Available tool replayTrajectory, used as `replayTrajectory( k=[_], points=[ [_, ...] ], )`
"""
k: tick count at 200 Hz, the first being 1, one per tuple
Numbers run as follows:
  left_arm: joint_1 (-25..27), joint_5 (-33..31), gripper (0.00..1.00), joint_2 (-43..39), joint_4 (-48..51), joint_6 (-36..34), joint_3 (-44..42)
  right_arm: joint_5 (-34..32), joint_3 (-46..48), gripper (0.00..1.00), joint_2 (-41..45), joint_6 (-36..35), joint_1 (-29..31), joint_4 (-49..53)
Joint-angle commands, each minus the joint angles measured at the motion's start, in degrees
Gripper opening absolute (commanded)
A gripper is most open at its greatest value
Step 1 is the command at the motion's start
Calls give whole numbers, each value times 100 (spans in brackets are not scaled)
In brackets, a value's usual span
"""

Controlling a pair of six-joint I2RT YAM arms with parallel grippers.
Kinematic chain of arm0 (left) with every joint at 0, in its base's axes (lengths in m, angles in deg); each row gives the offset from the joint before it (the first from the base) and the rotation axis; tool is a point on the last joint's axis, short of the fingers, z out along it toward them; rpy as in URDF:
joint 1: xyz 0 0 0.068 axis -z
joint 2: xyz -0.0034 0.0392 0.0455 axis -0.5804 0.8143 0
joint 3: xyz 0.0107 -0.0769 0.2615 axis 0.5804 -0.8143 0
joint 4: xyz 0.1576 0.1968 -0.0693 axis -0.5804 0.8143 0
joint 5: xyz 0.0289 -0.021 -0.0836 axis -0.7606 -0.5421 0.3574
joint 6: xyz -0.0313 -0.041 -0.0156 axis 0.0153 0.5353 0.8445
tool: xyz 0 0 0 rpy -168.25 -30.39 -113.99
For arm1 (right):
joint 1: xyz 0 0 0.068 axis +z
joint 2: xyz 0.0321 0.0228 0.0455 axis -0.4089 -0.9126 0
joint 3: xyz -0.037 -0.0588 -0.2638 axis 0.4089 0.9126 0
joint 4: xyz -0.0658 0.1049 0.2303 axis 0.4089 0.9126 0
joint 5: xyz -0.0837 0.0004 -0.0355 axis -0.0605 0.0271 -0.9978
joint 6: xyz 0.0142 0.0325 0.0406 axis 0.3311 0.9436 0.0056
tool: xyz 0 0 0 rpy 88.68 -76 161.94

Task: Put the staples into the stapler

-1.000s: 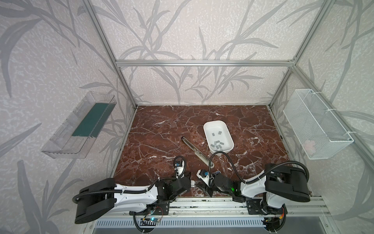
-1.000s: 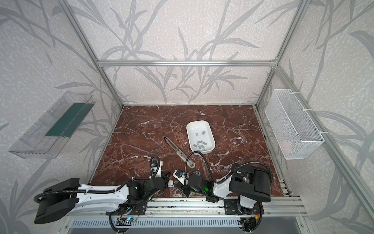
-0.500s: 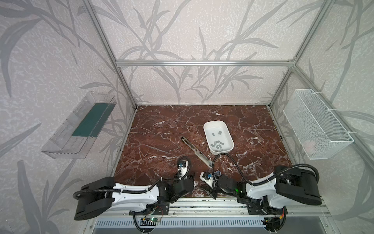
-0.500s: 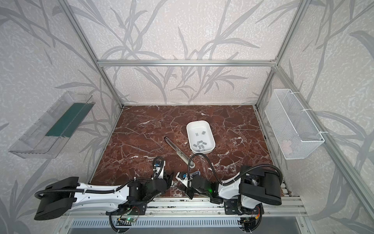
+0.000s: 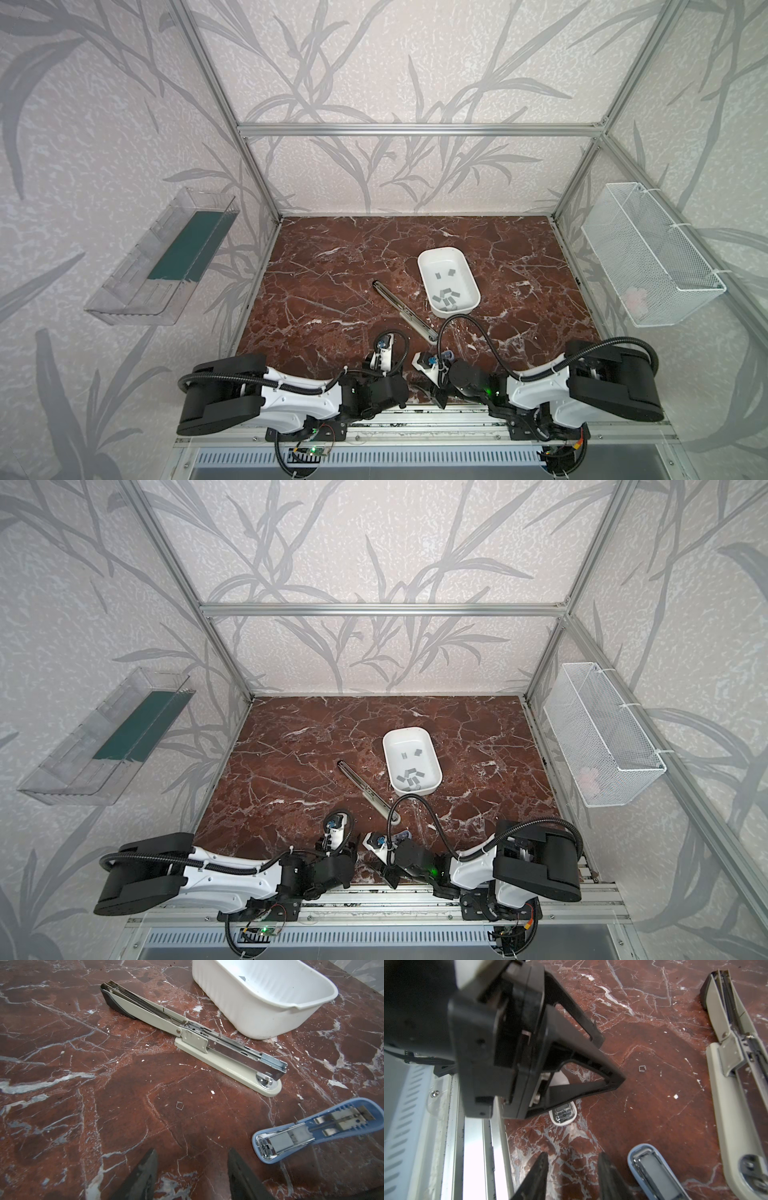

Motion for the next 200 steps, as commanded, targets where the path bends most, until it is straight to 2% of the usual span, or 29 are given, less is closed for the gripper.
replayTrajectory(
  k=[1, 74, 108, 140, 179, 200],
  points=[
    [45, -394, 56, 257, -332, 49, -22, -61, 66, 41, 9, 30, 44, -101],
    [162, -508, 52, 1601, -1376, 125, 57, -70, 110, 41, 87, 58, 60, -101],
    [233, -725, 51, 1967, -1303, 85, 328, -69, 136, 41, 33, 87, 63, -195],
    [235, -879, 54, 1515, -640, -24, 501, -54, 106, 41, -14, 65, 65, -222],
    [17, -549, 78, 502, 387, -146, 671, -13, 36, 41, 58, 64, 67, -198],
    [-316, -125, 85, -332, 639, -347, 547, -12, -14, 40, 174, 37, 61, -64]
  ],
)
